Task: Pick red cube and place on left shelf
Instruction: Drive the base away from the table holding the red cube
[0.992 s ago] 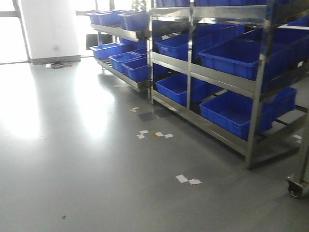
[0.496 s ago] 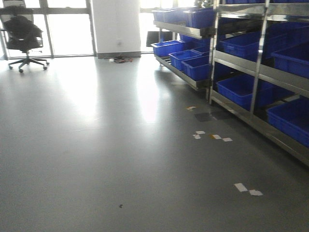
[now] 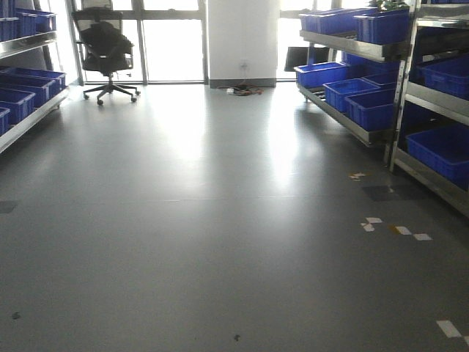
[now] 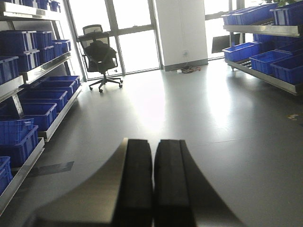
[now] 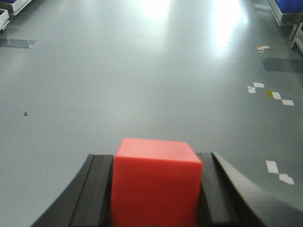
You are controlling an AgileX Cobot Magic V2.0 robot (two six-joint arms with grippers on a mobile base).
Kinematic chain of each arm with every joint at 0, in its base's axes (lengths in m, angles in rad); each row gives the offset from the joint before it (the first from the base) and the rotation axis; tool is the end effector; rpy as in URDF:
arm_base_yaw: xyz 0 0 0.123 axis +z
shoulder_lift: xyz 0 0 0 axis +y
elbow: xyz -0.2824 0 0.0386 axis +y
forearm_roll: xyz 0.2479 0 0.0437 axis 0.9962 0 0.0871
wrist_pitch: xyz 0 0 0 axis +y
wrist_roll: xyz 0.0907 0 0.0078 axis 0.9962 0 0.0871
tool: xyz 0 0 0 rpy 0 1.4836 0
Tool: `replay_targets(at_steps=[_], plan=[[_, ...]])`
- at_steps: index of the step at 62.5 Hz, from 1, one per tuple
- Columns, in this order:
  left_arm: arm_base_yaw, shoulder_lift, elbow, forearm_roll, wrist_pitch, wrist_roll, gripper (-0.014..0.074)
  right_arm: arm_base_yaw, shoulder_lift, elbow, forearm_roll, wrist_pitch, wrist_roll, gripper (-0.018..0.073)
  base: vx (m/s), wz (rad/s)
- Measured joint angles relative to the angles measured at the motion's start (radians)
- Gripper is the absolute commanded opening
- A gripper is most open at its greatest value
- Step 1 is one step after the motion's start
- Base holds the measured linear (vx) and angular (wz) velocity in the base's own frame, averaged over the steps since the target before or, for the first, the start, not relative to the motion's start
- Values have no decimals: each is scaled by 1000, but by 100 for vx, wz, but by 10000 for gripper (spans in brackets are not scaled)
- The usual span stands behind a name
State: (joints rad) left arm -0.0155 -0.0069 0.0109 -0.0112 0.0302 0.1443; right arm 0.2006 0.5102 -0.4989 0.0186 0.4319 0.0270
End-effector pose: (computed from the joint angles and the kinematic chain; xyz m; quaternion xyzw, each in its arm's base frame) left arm 0.0563 -0.0009 0.2071 0.0512 0.6862 0.0425 0.7243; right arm 0.1038 0.0218 0.3036 -0.0665 0.8184 0.0728 0.5661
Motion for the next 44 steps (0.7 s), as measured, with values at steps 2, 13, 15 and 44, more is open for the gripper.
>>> replay_targets(at_steps=[2,13,15,44], plan=[[0,0,0,0,0,0,106,0,0,0,0,0,0,56,37,17],[0,0,0,0,0,0,106,0,0,0,0,0,0,56,41,17],[0,0,0,0,0,0,106,0,0,0,0,0,0,56,44,17],[0,0,0,0,0,0,106,0,0,0,0,0,0,56,50,21]])
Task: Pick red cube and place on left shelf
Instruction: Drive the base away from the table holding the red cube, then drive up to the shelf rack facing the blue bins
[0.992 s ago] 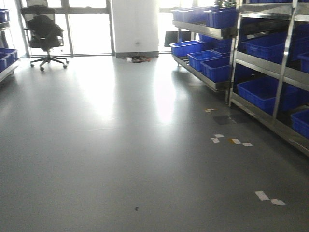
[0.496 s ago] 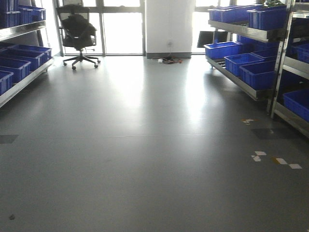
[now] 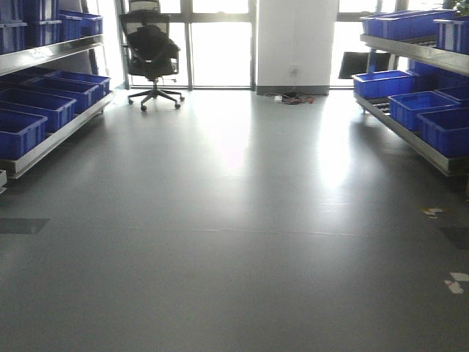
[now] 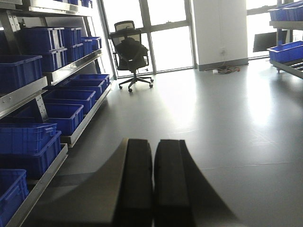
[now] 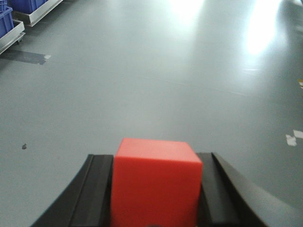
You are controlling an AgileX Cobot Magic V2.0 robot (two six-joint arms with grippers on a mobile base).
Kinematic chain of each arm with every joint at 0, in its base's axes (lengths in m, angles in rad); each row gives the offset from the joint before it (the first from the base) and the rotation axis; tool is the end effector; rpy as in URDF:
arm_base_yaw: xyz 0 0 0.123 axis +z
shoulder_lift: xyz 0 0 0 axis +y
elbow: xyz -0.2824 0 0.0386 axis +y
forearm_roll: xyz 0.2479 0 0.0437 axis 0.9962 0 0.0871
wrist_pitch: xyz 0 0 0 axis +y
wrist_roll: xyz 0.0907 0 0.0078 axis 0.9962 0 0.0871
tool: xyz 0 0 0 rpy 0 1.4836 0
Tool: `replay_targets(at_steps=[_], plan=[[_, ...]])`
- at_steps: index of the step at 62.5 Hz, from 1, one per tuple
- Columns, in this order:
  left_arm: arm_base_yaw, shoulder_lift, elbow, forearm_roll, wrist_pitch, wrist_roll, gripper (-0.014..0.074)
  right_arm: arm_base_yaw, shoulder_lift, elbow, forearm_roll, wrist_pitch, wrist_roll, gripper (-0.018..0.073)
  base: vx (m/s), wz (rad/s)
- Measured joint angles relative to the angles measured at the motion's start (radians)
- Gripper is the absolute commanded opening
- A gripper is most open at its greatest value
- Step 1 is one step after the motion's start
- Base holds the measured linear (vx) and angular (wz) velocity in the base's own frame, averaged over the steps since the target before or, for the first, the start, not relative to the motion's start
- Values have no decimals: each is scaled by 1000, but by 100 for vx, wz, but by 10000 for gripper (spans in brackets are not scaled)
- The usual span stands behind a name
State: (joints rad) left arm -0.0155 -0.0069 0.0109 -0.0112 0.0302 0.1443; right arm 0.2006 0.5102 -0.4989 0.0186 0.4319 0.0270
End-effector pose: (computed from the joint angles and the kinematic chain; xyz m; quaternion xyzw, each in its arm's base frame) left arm 0.0563 -0.0009 0.2071 0.0512 0.6862 0.0425 0.7243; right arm 0.1038 0.0218 0.3036 -0.0665 0.8184 0.0728 0.5661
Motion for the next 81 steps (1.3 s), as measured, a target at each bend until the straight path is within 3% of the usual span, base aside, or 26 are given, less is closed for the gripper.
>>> replay_targets(at_steps=[50,81], plan=[[0,0,0,0,0,0,106,0,0,0,0,1,0,56,56,31],[0,0,0,0,0,0,106,0,0,0,0,1,0,56,57,52]])
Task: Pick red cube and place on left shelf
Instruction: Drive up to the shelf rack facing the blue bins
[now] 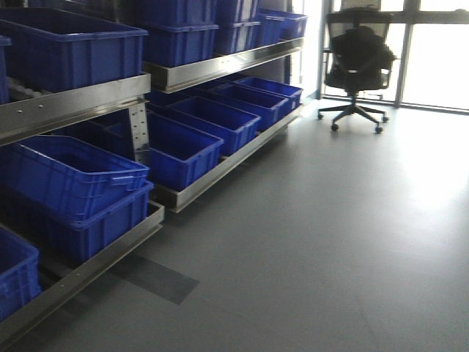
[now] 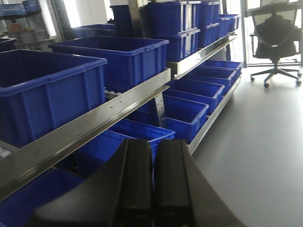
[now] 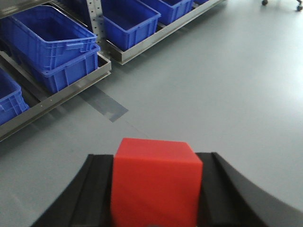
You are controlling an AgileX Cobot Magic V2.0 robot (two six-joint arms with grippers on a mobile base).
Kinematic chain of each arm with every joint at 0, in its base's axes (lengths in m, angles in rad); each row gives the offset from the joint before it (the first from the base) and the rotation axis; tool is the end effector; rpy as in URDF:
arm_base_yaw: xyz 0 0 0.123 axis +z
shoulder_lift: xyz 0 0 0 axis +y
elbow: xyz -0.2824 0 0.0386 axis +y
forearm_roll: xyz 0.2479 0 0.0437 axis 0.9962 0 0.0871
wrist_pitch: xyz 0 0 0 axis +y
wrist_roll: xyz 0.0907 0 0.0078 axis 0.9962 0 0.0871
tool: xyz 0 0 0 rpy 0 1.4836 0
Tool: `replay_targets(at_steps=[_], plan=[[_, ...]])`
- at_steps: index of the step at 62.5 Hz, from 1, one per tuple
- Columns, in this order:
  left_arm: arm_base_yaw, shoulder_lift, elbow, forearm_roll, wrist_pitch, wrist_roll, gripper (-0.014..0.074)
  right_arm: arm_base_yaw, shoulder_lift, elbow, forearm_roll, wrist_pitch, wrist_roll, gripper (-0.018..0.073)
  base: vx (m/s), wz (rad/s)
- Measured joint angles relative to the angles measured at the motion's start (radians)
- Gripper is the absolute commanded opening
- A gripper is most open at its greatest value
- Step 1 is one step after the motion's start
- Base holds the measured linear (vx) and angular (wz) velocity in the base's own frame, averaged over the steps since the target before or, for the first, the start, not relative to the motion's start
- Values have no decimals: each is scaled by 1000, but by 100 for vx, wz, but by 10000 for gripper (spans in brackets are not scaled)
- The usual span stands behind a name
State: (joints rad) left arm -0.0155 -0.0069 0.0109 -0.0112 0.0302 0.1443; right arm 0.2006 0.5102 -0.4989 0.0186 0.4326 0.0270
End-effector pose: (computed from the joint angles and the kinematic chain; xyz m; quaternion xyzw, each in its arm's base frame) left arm 0.0563 -0.0009 0.2071 0.0512 0.6862 0.0425 0.7243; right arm 0.1038 0.0218 0.3036 -0.0665 0.8186 0.0727 0.5658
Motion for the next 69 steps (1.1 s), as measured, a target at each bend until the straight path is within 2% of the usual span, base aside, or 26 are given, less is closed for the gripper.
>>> replay_targets(at_steps=[37,69], plan=[[0,0,0,0,0,0,106,0,0,0,-1,0,0,56,50,59],[0,0,0,0,0,0,106,0,0,0,-2,0,0,56,32,67]])
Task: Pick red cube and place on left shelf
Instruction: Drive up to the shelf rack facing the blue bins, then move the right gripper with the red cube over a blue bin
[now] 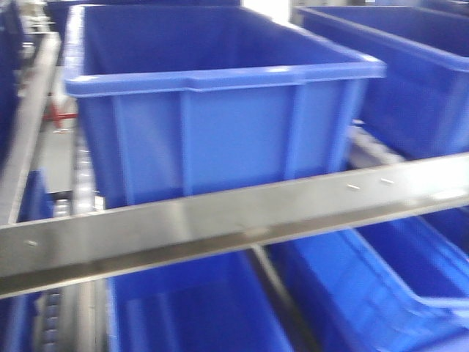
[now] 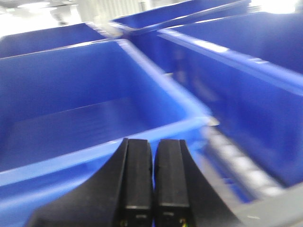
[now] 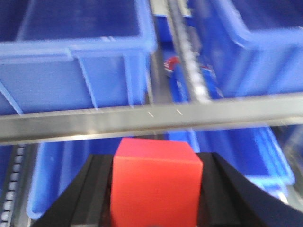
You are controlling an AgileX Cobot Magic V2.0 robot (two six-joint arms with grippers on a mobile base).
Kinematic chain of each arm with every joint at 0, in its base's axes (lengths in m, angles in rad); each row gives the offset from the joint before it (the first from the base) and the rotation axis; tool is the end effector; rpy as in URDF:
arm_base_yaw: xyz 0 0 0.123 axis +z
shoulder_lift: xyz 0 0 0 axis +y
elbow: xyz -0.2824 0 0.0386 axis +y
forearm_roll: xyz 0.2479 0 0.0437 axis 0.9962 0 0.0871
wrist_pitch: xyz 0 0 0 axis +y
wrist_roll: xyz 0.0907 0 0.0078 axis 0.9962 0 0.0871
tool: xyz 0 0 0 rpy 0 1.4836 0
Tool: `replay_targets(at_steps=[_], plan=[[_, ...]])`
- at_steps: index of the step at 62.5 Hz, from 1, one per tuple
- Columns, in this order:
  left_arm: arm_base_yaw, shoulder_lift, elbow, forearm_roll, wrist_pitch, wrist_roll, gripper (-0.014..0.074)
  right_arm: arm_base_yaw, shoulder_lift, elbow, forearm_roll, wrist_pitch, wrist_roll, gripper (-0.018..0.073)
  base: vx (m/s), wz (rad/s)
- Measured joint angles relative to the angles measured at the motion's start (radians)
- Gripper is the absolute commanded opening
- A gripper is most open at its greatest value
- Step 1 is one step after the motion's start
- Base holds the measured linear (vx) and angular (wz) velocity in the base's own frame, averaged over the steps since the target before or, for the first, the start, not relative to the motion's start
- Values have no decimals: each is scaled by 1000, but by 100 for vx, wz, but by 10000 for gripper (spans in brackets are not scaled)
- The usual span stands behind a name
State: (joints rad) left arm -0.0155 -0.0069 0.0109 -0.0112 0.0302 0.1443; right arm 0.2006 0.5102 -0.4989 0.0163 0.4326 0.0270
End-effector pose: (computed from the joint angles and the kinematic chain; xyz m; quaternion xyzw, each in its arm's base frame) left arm 0.0563 -0.0009 0.2071 0.0512 0.6862 0.0425 0.7243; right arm 0.1038 0.0217 0.3036 -0.0671 0.8186 0.0718 0.5659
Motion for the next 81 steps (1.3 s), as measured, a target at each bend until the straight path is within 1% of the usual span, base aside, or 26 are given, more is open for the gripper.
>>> replay_targets(at_steps=[27,48,81], plan=[[0,0,0,0,0,0,106,0,0,0,0,0,0,56,16,52],[0,0,0,0,0,0,106,0,0,0,0,0,0,56,4,12],[0,0,0,0,0,0,106,0,0,0,0,0,0,56,0,0]])
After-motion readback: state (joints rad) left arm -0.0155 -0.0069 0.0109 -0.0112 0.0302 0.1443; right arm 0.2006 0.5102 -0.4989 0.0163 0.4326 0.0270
